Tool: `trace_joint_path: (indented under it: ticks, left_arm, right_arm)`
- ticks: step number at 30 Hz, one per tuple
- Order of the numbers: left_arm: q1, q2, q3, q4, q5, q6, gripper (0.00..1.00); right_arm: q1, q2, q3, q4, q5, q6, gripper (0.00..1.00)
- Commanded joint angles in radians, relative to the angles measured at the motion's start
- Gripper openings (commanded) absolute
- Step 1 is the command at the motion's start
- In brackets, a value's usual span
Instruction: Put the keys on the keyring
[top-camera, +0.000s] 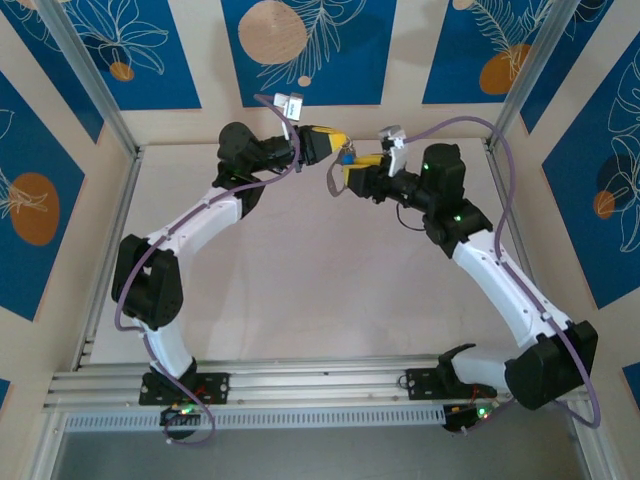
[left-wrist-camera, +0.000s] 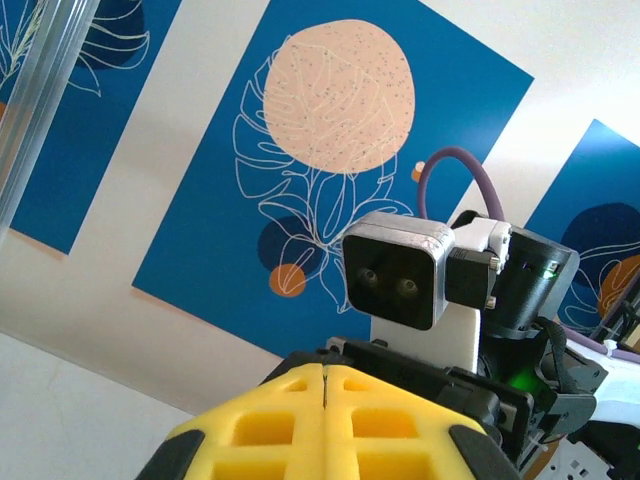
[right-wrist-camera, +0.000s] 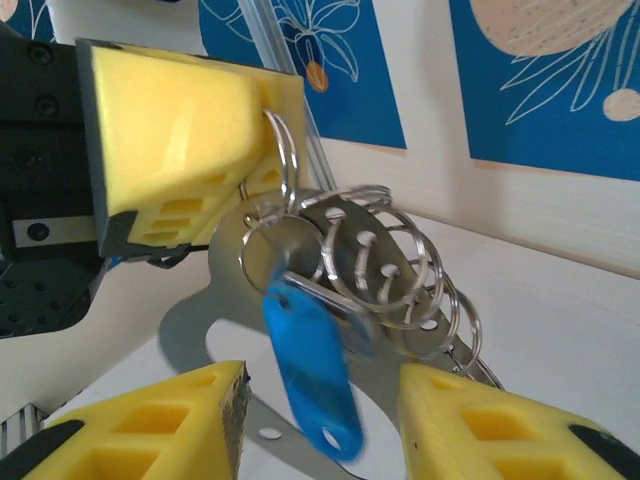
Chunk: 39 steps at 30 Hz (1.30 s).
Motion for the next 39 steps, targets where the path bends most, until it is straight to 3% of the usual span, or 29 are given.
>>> trace_joint_path:
  ticks: [1,7,16,29,39]
  left_arm:
    - [-0.008,0.006,0.017,0.014,0.031,0.032,0.00]
    - [-0.008,-0.007,0.031,-0.049,0.058,0.103,0.00]
    - [-0.020,-0.052,0.067,-0.274,0.076,0.318,0.00]
    - [-0.046,-0.049,0.098,-0.280,0.072,0.329,0.00]
    - [-0.059,-0.043,0.117,-0.289,0.062,0.333,0.00]
  right_arm:
    - [-0.047,-0.074,-0.050,0.027,-0.043,0.030,0.44]
    - [-0.112,-0.141,-0.090,0.075,-0.072,0.105,0.44]
    - [-0.140,-0.061,-0.022,0.190,-0.216,0.210,0.47]
    - [-0.185,0.041,-0.025,0.370,-0.381,0.344,0.49]
    - [-0.182,0.066,-0.032,0.407,-0.404,0.371,0.42]
